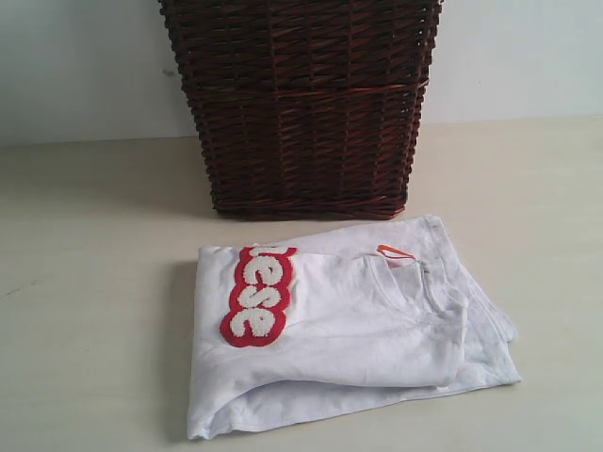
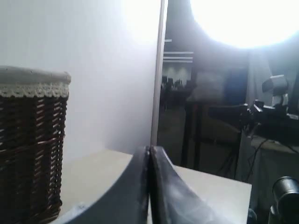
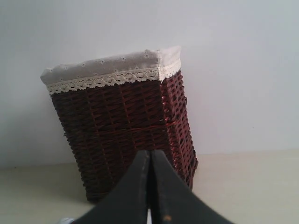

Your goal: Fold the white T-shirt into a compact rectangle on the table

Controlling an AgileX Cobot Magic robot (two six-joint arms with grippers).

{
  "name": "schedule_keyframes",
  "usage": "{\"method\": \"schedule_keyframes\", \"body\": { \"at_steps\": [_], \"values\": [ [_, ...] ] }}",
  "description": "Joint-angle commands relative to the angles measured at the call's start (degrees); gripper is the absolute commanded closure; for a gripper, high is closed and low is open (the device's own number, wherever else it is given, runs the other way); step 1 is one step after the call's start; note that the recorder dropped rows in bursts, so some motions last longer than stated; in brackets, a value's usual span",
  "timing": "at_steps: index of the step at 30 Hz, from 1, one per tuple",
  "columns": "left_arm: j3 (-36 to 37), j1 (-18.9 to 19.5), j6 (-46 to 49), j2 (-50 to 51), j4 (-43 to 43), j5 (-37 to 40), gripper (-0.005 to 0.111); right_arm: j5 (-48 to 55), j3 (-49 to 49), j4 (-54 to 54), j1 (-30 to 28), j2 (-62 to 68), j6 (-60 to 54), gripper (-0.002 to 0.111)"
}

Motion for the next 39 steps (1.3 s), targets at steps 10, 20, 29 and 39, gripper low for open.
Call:
{"method": "schedule_keyframes", "body": {
  "at_steps": [10,20,29,39],
  "values": [
    [1.81,-0.03,-0.55,-2.92,0.21,3.56,0.107,1.54,0.23,2.07,0.12,-0.22,0.27,0.108],
    [1.81,-0.03,-2.28,-2.92,0.63,3.54,0.107,1.65,0.23,2.09,0.12,-0.22,0.27,0.108],
    [3.02,1.04,-2.28,-2.92,0.63,3.3,0.107,1.65,0.23,2.09,0.12,-0.22,0.27,0.108],
    [5.63,20.62,-0.57,-2.92,-1.64,6.92,0.107,1.9,0.23,1.56,0.12,-0.22,0.27,0.108]
  ]
}}
